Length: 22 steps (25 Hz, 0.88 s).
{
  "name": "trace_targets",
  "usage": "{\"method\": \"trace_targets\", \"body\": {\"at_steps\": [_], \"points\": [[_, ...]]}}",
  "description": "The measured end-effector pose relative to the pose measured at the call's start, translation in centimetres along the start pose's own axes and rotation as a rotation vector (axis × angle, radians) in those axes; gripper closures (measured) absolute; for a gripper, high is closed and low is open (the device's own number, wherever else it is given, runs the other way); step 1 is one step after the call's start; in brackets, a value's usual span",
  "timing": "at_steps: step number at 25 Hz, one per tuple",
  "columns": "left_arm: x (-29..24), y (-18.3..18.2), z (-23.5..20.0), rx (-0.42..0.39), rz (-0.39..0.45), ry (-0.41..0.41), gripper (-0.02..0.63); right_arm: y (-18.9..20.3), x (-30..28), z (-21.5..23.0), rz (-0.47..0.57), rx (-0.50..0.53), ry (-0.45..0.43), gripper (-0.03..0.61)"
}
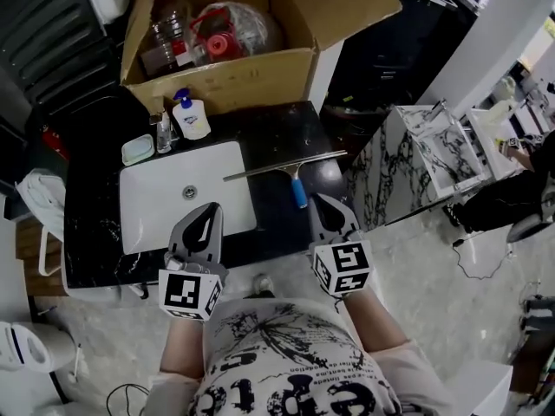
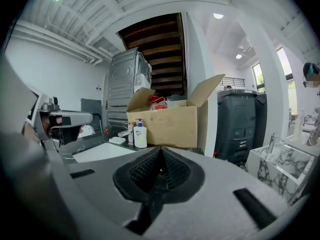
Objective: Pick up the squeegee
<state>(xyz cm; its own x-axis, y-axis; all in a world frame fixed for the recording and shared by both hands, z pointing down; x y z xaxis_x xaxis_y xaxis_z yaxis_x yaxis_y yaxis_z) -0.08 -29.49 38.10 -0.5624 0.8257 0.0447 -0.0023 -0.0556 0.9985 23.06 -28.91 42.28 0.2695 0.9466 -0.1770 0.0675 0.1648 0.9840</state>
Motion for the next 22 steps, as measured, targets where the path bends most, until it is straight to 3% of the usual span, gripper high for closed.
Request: {"method": "trace_targets", "body": {"at_steps": [6,14,17,22], "points": [[-2.5,1.7,-1.9,0.017,-0.024,-0.036,0.601,1.3,-4.6,1.2,-0.059,-0.017,-0.037,0.586],[-3.4,2.4,-2.9,0.031,-0.08,-0.143,0.601,5.5,-9.3,2.9,-0.257,-0.007,-0.116,0.583],[-3.6,3.3,-3.0,0.042,-0.085,-0.161,0.601,6.8,-10.8,2.8,-0.329,-0.019,-0.168,0.465],[-4.8,3.5,-3.0,0.057,-0.11,-0.193,0.601,8.8,-13.0,3.8,-0.408,-0.027,-0.144,0.403]]}}
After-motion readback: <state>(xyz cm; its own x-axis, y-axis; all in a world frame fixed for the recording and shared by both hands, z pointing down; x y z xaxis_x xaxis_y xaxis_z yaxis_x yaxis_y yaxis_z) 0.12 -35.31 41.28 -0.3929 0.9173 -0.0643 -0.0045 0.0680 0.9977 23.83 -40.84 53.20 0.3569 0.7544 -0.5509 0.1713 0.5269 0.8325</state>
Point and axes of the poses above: the fingertips, and each gripper's own axes: x backward along the fingers, z to its right, y out of its underside, the point moved 6 cm from there along x, backward along the fingers, and after that the axes turned 5 degrees about z, right-handed, at the moved point
